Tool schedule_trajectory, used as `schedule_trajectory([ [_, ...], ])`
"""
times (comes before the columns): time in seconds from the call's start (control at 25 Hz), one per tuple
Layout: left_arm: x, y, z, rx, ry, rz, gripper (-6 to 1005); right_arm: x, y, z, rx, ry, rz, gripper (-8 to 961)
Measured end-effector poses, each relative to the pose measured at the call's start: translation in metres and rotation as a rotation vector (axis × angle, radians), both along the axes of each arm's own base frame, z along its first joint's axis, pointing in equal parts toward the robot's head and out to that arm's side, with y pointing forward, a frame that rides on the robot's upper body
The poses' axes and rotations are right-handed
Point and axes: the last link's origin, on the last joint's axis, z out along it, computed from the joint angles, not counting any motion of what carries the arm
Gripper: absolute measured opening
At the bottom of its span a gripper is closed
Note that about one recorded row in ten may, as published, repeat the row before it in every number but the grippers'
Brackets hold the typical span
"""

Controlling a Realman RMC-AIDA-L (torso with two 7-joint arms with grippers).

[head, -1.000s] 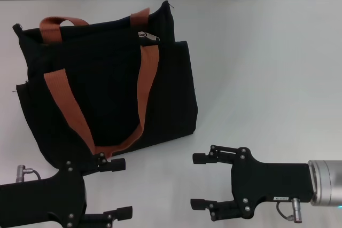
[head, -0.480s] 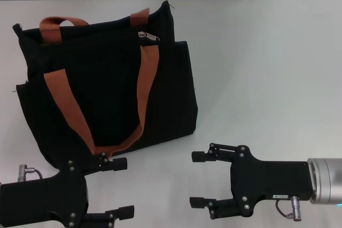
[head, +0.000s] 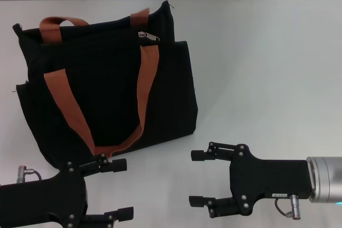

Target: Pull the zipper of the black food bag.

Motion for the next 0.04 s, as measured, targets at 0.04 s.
schedule_trajectory([
  [0.04, 0.0001, -0.0001, 0.0001, 0.000, -0.001, -0.001, 829, 0.0000, 0.0000, 0.0000, 0.000, 0.000, 0.000, 810],
])
